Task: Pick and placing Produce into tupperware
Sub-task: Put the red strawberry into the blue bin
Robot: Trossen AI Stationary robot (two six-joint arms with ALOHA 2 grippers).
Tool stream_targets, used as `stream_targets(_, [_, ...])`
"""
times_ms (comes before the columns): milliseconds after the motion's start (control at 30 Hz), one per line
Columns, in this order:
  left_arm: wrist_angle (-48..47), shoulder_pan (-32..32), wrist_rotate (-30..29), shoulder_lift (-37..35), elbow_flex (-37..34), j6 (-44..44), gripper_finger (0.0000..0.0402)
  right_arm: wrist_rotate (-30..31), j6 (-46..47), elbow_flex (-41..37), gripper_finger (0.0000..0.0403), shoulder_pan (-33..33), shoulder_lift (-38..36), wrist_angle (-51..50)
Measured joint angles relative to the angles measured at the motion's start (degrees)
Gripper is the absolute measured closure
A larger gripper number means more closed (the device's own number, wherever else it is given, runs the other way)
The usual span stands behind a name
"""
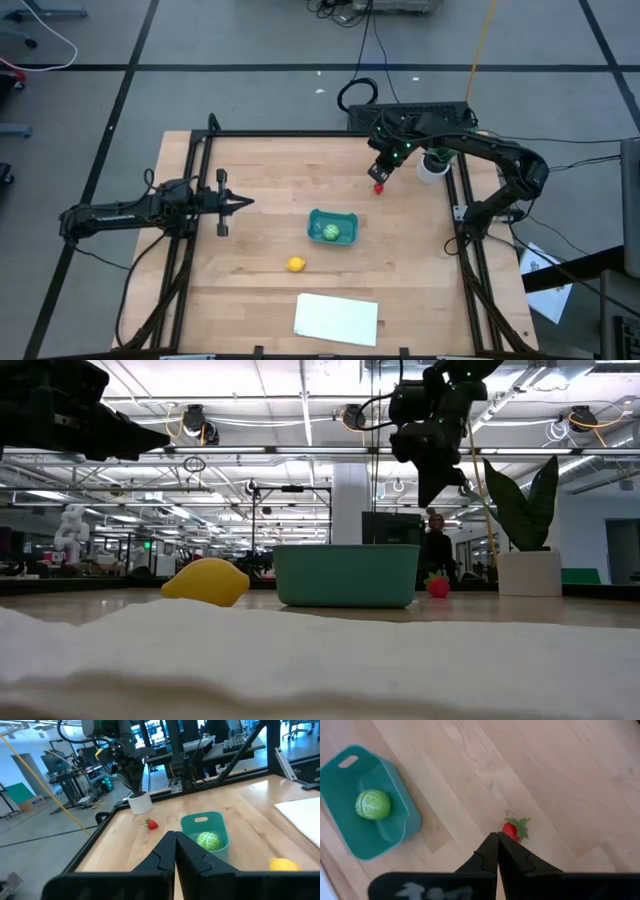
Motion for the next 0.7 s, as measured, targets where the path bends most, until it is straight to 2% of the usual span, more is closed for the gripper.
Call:
stream_targets(233, [-0.13,0.0,-0.07,0.02,0.0,0.06,0.0392,-0.01,0.15,0.57,0.0403,0.0,0.03,-4.11])
stream_targets(567, [-0.17,0.0,-0.1,0.02,0.0,0.01,0.0392,0.17,-1.3,0.57,0.0403,0.02,0.01,-2.56])
stream_targets(700, [-0.22,0.0,-0.1,0.01,0.0,-0.1,0.0392,2.07,-1.75,0.57,0.0385,0.64,0.01,-1.35])
